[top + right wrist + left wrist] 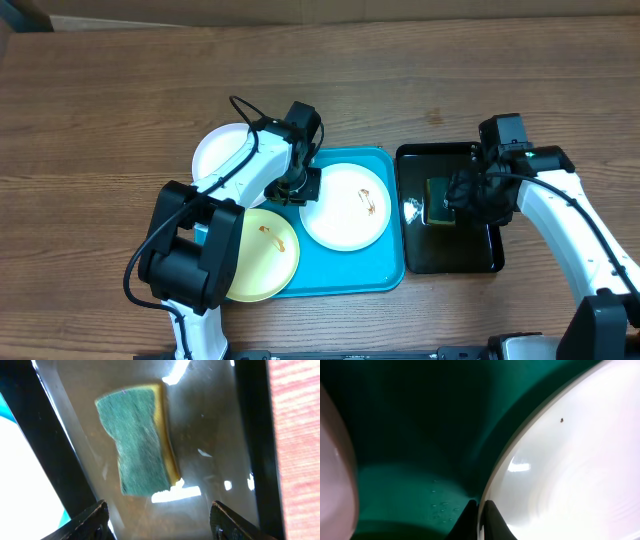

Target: Clean dirty plates on tray and stack at the side

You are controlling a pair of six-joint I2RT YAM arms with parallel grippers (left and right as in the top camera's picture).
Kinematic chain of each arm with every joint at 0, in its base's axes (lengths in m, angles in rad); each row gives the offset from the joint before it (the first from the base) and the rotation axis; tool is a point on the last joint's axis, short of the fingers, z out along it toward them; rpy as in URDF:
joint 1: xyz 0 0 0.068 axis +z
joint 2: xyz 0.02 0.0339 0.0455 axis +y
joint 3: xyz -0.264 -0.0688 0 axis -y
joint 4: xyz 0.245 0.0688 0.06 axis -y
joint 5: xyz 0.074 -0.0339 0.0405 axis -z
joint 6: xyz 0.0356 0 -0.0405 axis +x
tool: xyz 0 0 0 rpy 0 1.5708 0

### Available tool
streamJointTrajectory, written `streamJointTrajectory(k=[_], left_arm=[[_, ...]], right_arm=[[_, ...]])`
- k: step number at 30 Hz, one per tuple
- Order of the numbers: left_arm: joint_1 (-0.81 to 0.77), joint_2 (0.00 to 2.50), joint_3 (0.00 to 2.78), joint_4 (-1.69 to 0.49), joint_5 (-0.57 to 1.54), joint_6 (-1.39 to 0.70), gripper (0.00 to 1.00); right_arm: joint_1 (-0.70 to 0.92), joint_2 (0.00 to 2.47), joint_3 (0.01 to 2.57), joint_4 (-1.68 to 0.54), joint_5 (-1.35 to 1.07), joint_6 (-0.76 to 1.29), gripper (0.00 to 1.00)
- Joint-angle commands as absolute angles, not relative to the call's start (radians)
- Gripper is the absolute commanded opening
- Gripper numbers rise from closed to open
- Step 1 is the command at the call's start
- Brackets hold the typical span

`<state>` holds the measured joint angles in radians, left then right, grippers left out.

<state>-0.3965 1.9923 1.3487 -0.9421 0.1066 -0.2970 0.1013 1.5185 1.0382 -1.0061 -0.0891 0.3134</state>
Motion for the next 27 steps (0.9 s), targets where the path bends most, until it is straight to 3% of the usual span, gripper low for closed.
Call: streamJointTrajectory(k=[1,12,16,18,20,21,24,25,27], left_arm=[[-0.367,2.008,1.353,-0.934,0.06,-0.322,0.06],[-0.367,2.008,1.353,-0.931,0.113,-0.323,0.06],[-0.367,2.008,1.353,-0.923,0.124,-0.323,0.06],[-0.367,2.008,1.353,-0.919,0.124,-0.323,0.07],[-0.367,2.008,1.353,-0.916,0.124,-0.323,0.09],[-0.367,2.008,1.353,-0.916,0.124,-0.323,0.09],[-0.367,2.008,1.353,-0.919,0.124,-0.323,0.09],[-0.367,2.008,1.353,-0.918,0.124,-0.323,0.09],[-0.367,2.008,1.353,-0.918,0.124,-0.323,0.1]], right_arm=[[0.141,1.56,0.997,-0.944,-0.083,0.311,0.66],[0.241,1.678,0.928,-0.796,0.051,0.345,0.67],[0.241,1.705,0.928,-0.798,0.043,0.346,0.43],[0.24,1.711,0.924,-0.801,0.043,0.345,0.36],[0.24,1.711,0.922,-0.805,0.043,0.345,0.09],[0.24,1.711,0.923,-0.807,0.043,0.346,0.04],[0.24,1.711,0.943,-0.826,0.039,0.349,0.04],[0.24,1.711,0.96,-0.845,0.039,0.348,0.1],[0.24,1.711,1.002,-0.892,0.041,0.342,0.69]])
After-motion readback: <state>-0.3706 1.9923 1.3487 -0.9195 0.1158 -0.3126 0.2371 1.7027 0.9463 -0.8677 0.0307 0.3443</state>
